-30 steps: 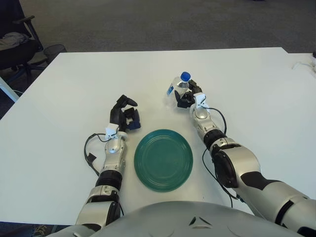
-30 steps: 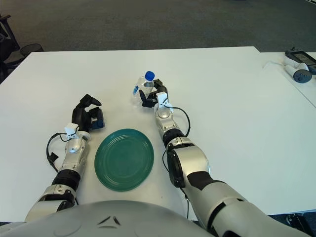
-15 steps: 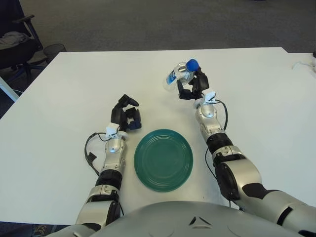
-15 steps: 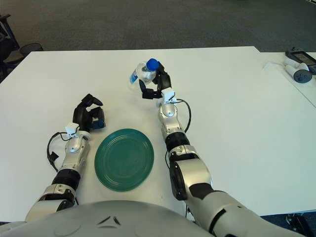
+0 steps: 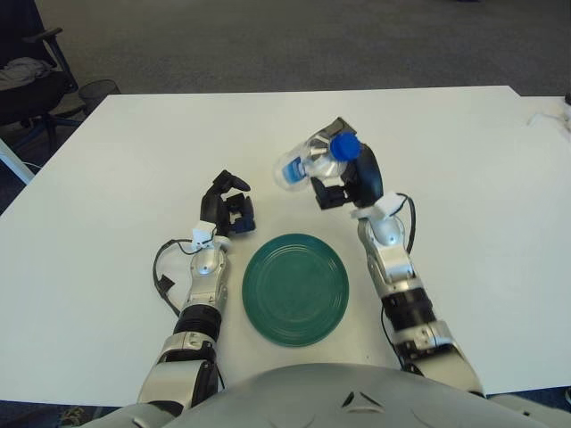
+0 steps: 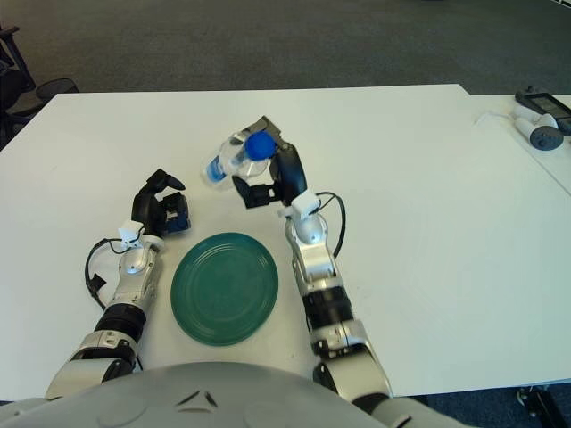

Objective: Put the bottle into the plate.

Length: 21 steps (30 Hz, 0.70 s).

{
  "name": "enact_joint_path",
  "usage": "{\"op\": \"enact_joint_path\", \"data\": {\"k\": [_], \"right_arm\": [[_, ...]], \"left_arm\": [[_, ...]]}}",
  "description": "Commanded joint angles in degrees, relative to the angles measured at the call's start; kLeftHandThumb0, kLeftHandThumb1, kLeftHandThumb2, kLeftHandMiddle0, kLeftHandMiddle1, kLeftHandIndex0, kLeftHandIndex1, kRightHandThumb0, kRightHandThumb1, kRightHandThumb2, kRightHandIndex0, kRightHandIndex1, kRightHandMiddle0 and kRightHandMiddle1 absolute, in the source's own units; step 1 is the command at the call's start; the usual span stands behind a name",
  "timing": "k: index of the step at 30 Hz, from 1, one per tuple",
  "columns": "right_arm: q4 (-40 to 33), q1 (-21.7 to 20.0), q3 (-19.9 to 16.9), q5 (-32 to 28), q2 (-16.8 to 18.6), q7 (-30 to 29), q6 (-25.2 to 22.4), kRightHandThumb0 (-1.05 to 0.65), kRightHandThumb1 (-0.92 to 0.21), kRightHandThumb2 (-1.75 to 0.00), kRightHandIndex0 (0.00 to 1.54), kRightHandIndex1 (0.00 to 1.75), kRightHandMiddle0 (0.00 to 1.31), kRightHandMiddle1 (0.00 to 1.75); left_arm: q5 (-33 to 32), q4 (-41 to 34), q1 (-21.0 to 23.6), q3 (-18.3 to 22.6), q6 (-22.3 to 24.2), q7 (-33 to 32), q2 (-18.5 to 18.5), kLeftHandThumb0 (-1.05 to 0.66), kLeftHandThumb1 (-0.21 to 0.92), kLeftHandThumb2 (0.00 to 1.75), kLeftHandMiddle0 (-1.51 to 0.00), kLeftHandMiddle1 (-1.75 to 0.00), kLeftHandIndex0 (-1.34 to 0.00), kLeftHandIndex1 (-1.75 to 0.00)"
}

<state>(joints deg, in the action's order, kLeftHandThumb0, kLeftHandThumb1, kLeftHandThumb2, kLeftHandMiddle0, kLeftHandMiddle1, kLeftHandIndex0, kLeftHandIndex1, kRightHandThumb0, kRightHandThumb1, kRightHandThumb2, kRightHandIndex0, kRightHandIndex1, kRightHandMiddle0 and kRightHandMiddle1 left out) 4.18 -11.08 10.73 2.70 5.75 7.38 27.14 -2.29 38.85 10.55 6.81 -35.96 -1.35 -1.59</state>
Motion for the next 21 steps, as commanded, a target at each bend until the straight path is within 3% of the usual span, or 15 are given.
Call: {"op": "enact_joint_path", "data": {"k": [1, 8, 17, 21], "right_arm": [[-5.22, 2.31, 1.82, 0.58, -1.02, 1.02, 0.06, -0.11, -0.37, -1.18, 1.20, 1.75, 0.94, 1.75], [-4.20, 4.60, 3.96, -0.43, -3.15, 4.26, 4.41, -0.12, -0.41, -1.14, 1.19, 1.75, 0.92, 1.75], [4.49, 3.71, 5.56, 0.66, -4.54, 6.68, 17.71, -0.11, -0.43, -1.11, 1.17, 1.75, 0.89, 1.75], [5.03, 3.71, 6.64, 0.84, -5.92, 8.29, 18.06, -0.12, -0.44, -1.10, 1.18, 1.75, 0.87, 1.75]], "left_arm": [[-0.54, 3.76, -3.31, -0.37, -0.23, 1.55, -0.69, -0.55, 0.15, 1.53, -1.29, -1.75, -0.75, -1.75], [-1.34, 4.22, -3.05, -0.17, -0.10, 3.43, -0.37, -0.55, 0.14, 1.53, -1.29, -1.75, -0.76, -1.75], [-1.47, 3.89, -3.11, -0.05, 0.12, 4.03, -0.55, -0.54, 0.16, 1.51, -1.27, -1.75, -0.74, -1.75], [-1.62, 3.79, -3.07, -0.02, 0.48, 4.12, -0.74, -0.54, 0.16, 1.50, -1.27, -1.75, -0.74, -1.75]]}}
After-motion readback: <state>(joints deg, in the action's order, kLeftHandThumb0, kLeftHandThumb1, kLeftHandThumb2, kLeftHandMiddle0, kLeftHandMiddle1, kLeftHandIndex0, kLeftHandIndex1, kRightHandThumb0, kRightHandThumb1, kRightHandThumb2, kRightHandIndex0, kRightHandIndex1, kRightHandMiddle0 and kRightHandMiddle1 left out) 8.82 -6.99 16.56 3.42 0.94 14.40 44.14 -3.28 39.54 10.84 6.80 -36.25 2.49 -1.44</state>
